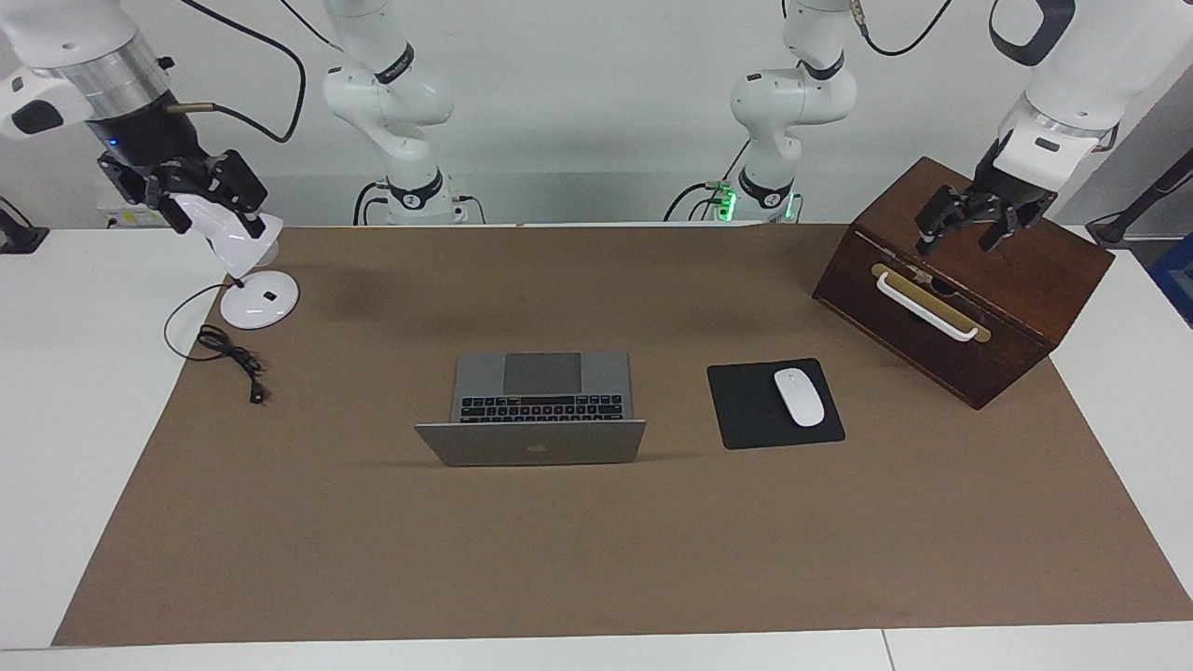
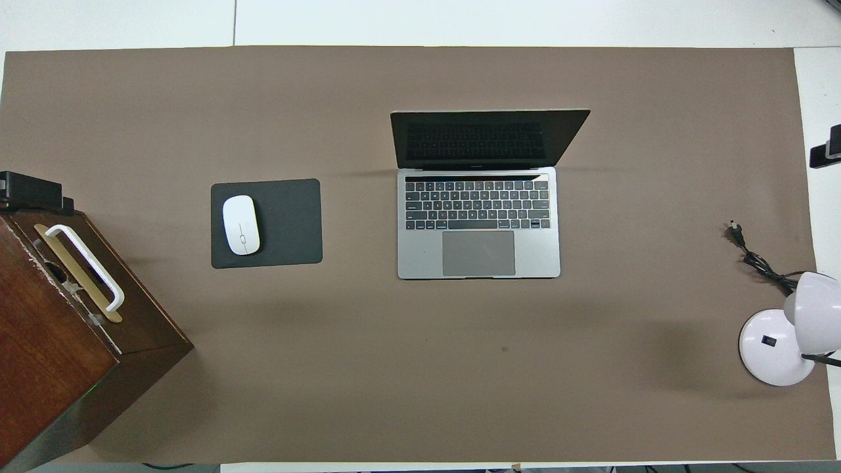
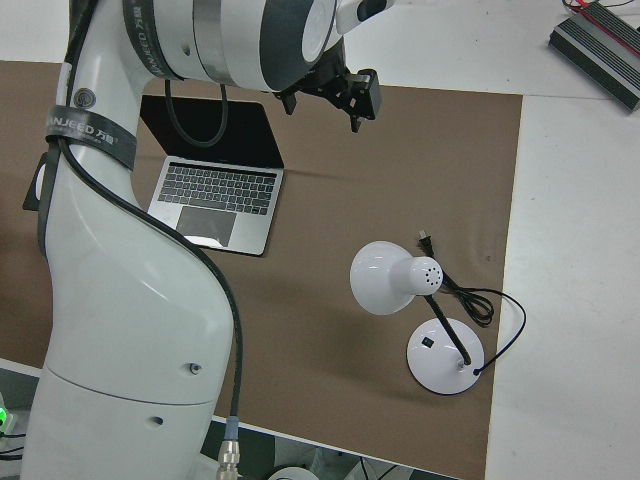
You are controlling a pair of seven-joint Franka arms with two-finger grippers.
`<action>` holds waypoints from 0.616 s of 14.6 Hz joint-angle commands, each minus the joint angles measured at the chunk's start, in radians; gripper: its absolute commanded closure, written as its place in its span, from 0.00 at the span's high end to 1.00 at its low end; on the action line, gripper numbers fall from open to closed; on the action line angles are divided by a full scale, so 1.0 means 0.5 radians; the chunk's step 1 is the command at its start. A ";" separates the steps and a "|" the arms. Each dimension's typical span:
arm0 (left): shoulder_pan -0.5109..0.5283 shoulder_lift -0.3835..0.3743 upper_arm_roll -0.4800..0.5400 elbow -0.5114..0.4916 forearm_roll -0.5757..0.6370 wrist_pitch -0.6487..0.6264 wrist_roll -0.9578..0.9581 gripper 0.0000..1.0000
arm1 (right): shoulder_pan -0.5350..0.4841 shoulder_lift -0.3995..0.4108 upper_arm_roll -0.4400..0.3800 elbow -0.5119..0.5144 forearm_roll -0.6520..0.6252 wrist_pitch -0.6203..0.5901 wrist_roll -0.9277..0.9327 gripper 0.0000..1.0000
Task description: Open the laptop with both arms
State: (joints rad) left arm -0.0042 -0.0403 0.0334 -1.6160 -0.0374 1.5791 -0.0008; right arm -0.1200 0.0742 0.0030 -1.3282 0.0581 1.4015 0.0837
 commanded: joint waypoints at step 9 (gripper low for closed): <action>0.021 -0.030 -0.005 -0.020 0.032 -0.004 -0.005 1.00 | -0.045 -0.323 0.034 -0.628 -0.027 0.276 0.017 1.00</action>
State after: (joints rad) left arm -0.0036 -0.0410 0.0349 -1.6161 -0.0374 1.5791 -0.0011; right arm -0.1214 0.0156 0.0032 -1.4591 0.0581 1.4360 0.0872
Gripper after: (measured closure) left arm 0.000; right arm 0.000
